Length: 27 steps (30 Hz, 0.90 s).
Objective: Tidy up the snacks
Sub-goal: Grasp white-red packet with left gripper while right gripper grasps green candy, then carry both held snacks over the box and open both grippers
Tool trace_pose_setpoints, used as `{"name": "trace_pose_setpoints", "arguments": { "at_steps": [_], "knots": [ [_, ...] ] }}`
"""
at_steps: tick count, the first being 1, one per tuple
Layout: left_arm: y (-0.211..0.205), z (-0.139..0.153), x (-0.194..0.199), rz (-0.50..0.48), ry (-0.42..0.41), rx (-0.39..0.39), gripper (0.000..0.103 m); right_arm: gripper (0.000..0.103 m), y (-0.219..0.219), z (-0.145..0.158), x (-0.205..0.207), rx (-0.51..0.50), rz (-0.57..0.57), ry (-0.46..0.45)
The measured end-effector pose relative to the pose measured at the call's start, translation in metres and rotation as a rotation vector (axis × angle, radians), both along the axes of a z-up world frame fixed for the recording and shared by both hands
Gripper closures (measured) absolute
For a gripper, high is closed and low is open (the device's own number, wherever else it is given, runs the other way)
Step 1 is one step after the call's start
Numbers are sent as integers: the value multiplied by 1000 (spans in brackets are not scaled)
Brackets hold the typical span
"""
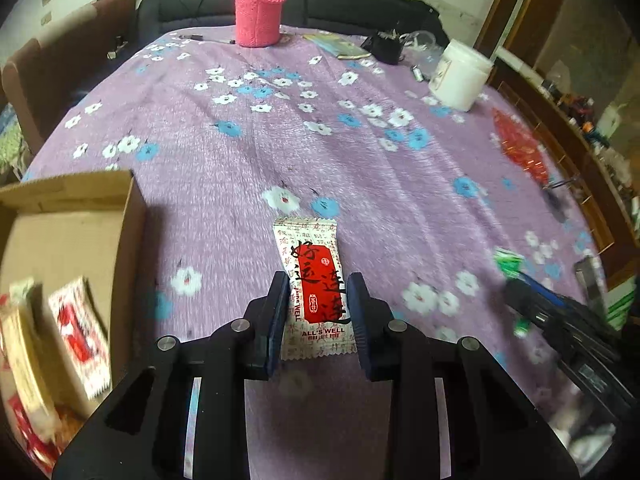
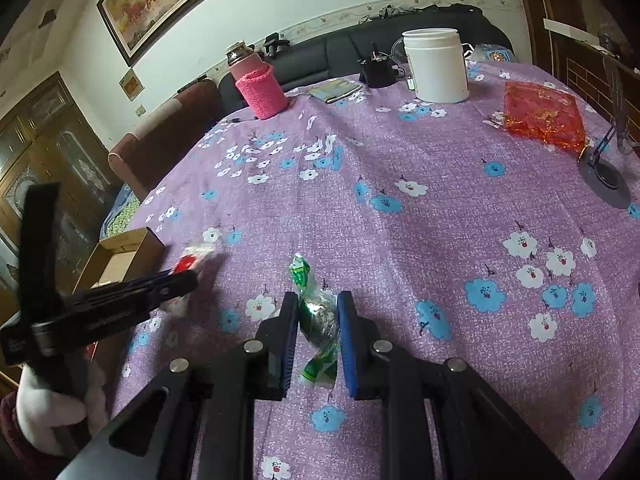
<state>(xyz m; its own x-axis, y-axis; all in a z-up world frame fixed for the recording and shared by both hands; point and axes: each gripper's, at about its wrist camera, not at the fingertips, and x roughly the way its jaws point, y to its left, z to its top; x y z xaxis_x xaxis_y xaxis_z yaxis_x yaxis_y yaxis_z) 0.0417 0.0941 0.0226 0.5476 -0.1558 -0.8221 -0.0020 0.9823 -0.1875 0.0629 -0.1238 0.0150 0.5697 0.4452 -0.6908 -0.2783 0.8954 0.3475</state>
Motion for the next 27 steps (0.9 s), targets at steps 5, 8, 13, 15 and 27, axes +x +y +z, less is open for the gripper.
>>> {"name": "trace_pose_setpoints", "arguments": {
  "at_steps": [5,8,13,15,27],
  "knots": [
    [9,24,-43,2,-58,-73,74,81,3,0,-2,6,14,-4],
    [22,38,-70,19,-100,-92,74,81,7,0,-5,3,26,-10],
    [59,52,-110,90,-160,-120,74,81,17,-3,-13,-24,43,-21],
    [77,56,-125,126,-179,-127,74,81,21,-6,-17,-46,43,-21],
    [164,42,-174,303,-195,-129,74,81,38,0,-37,-36,38,31]
  ]
}}
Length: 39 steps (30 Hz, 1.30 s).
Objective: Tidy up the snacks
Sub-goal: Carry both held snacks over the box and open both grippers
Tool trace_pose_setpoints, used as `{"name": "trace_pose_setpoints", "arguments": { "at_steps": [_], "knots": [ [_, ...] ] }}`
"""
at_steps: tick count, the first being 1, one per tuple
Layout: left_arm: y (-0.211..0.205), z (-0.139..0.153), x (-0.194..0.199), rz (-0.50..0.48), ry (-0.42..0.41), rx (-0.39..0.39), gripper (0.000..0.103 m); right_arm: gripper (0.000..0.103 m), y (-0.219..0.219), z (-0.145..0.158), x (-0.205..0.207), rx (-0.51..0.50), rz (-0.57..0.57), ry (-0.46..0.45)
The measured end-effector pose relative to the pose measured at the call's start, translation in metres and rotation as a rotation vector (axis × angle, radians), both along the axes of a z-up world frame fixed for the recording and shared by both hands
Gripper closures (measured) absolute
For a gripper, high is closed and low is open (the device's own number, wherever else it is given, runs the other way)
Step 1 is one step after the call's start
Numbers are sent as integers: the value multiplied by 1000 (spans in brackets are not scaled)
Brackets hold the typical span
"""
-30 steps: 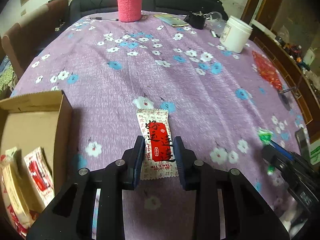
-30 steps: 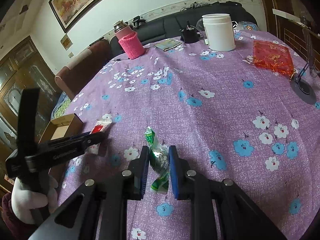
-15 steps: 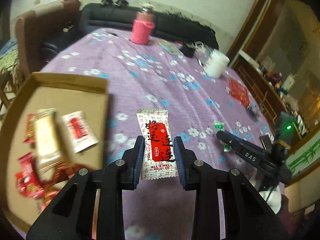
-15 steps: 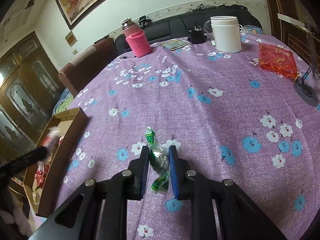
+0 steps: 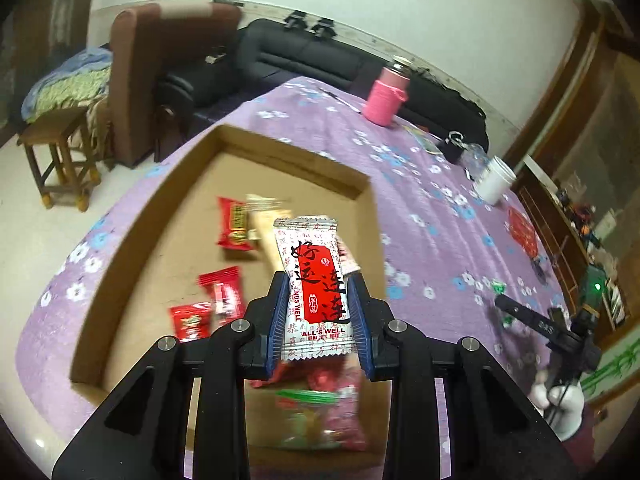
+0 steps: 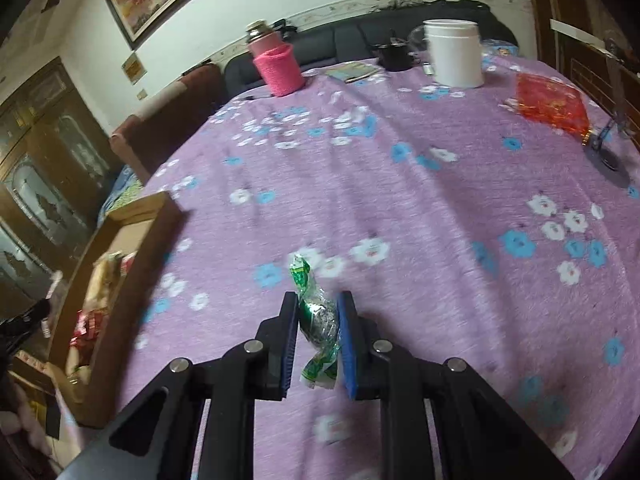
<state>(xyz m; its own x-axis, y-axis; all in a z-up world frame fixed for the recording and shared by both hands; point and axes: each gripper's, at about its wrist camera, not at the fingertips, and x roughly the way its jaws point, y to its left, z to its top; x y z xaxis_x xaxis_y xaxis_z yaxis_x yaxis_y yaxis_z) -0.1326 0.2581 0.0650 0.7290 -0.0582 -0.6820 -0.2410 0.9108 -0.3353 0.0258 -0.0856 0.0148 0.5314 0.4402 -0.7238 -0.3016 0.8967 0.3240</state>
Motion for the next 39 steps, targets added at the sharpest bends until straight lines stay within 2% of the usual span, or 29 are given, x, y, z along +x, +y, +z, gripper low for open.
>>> {"name": "trace_pose_setpoints", "arguments": {
  "at_steps": [8,13,18,29,39],
  "knots": [
    [25,-7,-15,34,-18,-52,74,81,71,36,-31,-2,174,-40],
    [41,-16,-22,55,-14,-81,74,81,115,42,-43,1,267,-27],
    [53,-24,-25,66,-3,-103,74,81,161,36,-48,-6,355,13],
    [58,-35,-28,60,25,-60,74,81,250,22,-55,-53,504,54],
    [59,-42,-28,36,33,-103,73,81,285,3,-40,-105,511,90]
  ]
}}
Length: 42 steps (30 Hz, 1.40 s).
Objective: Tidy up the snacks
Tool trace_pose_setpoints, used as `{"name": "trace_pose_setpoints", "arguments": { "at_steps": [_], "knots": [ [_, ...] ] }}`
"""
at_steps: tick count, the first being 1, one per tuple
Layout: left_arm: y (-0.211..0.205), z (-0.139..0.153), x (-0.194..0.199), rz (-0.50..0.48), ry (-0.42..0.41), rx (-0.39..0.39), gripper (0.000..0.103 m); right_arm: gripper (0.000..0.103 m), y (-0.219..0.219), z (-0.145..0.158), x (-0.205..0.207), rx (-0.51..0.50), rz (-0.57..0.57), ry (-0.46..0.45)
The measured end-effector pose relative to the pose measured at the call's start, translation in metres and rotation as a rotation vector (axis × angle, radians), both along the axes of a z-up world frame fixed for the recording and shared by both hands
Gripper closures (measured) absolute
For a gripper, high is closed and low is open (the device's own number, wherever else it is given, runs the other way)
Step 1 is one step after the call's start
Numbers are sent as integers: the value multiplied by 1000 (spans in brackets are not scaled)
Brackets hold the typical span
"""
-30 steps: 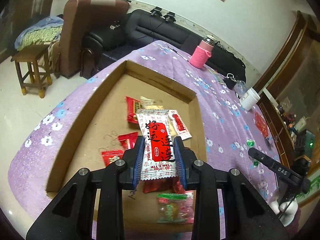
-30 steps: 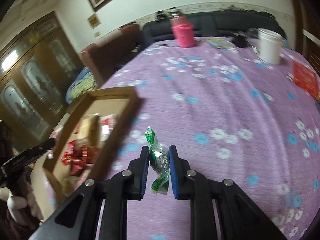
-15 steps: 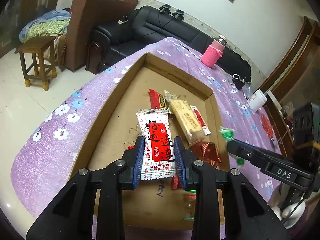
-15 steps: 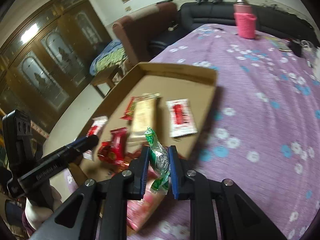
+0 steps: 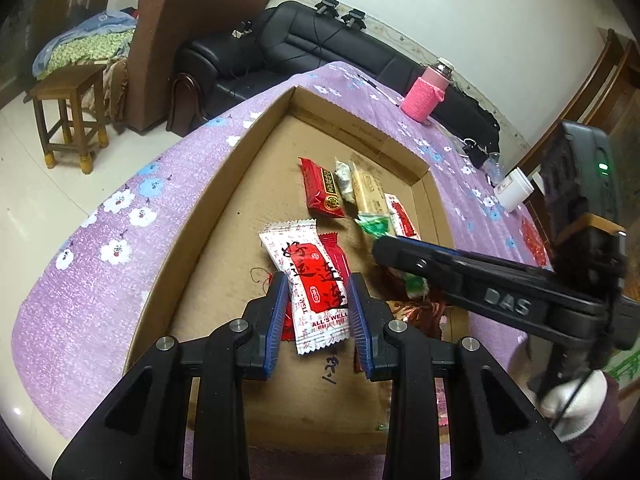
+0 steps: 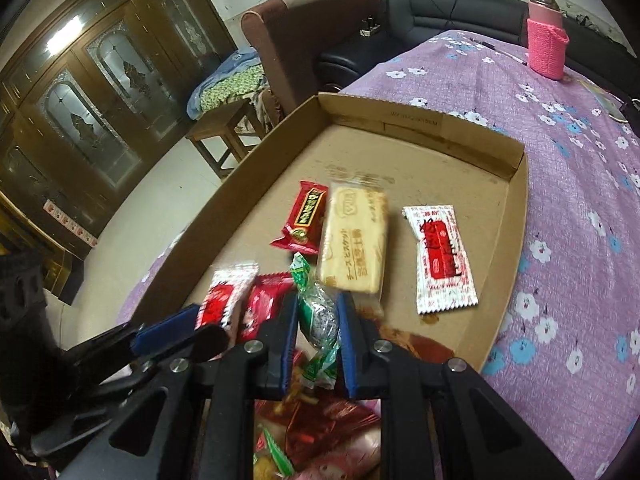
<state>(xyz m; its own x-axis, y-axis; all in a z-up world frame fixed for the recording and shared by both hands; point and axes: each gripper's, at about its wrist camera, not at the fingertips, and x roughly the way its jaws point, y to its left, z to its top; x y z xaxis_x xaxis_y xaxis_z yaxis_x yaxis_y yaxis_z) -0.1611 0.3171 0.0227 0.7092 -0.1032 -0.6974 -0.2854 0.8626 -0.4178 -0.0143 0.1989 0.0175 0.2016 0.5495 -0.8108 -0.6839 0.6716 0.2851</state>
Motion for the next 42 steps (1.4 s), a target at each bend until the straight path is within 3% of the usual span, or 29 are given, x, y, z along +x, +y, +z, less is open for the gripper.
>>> {"name": "trace_pose_setpoints", "arguments": {
  "at_steps": [5,9,14,18,21,30,36,40,42],
  "knots": [
    [2,7,-6,8,-24,-7,73,81,5,-4,6,-19,-15,-1],
    [3,10,-10,21,-31,-8,49,80,5,-1,6,-4,-10,-4],
    [0,14,-11,19,-28,-1,49,64,-1,17,-7,26,-5,-57],
    [-8,18,-12,11,-25,10,49,62,-16,29,-19,45,-15,-103],
    [-14,21,-13,4,-27,21,49,52,-33,32,-25,54,-43,-123],
    [-41,33,-12,-30,-29,66,49,51,-87,25,-31,67,-154,-126],
    [-66,38,-9,-27,-8,147,49,46,-119,20,-33,77,-235,-125],
    [-83,42,-5,37,40,282,47,46,-138,20,-35,94,-274,-121],
    [-89,42,-4,65,53,339,40,45,-144,20,-36,95,-289,-127]
  ]
}}
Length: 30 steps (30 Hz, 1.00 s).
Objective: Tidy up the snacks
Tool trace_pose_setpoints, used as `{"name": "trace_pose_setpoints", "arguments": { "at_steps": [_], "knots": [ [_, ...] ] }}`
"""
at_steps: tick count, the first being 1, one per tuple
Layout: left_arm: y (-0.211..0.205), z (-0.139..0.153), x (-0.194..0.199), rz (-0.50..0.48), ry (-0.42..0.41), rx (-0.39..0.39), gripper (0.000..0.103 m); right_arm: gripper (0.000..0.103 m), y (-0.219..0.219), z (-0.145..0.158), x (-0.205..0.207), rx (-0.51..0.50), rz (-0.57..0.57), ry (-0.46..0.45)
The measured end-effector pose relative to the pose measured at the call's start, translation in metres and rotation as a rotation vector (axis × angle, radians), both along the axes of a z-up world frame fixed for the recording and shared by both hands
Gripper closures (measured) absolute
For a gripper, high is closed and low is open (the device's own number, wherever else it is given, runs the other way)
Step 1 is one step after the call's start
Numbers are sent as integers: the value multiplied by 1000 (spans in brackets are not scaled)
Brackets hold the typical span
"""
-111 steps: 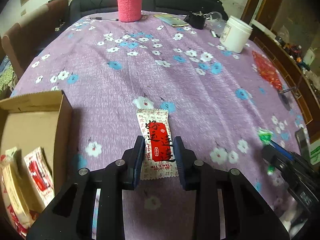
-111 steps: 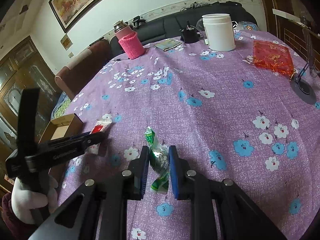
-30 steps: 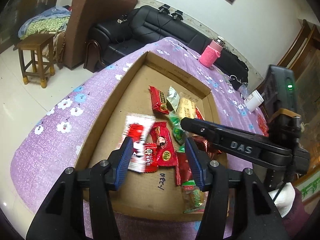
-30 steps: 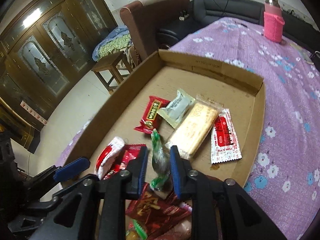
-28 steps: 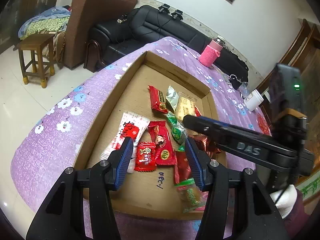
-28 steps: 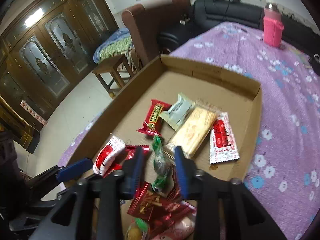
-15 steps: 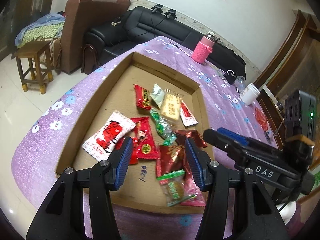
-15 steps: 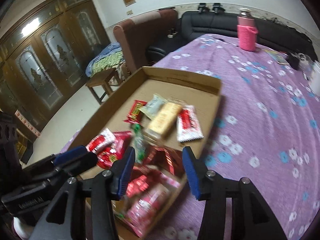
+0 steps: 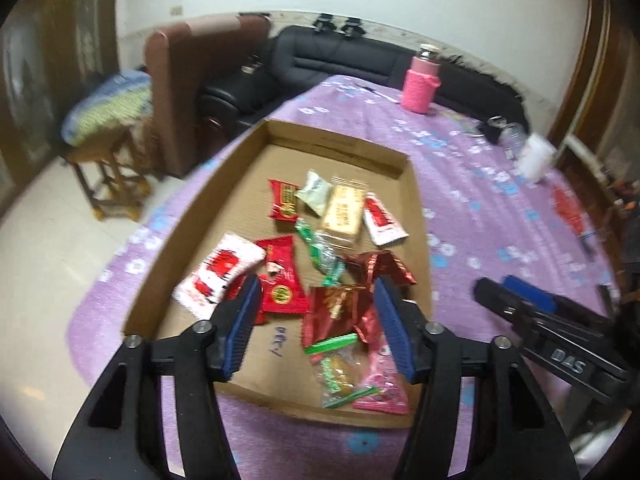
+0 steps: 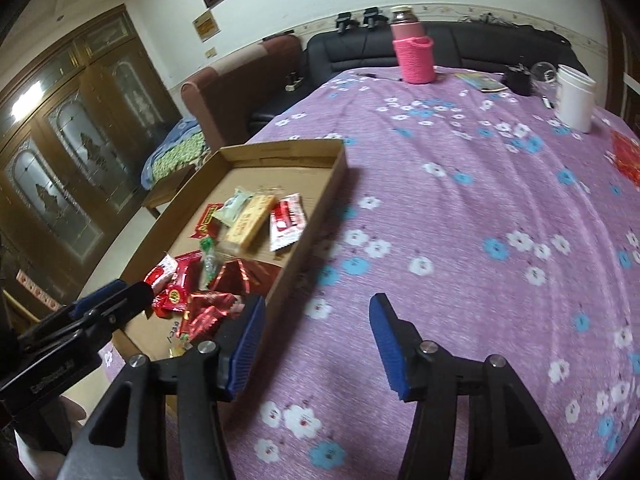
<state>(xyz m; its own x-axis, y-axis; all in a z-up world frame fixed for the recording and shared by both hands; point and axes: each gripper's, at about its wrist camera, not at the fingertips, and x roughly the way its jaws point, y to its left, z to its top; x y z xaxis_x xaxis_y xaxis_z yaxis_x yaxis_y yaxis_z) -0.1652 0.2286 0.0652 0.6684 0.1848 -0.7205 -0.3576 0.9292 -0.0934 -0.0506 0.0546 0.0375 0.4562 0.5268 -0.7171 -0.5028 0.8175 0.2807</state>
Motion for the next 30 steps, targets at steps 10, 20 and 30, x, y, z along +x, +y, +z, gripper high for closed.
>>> {"name": "trace_pose_setpoints", "arguments": {
  "at_steps": [10,20,30],
  "knots": [
    [-28,6,2,26,-3,132,39,41,-9,3,-22,-43,-2,-78],
    [-41,0,10,-5,25,150,39,33,-11,2,-25,-69,-5,-104],
    [-34,-11,13,-8,54,120,39,33,-4,-6,-22,-92,-5,-83]
  ]
}}
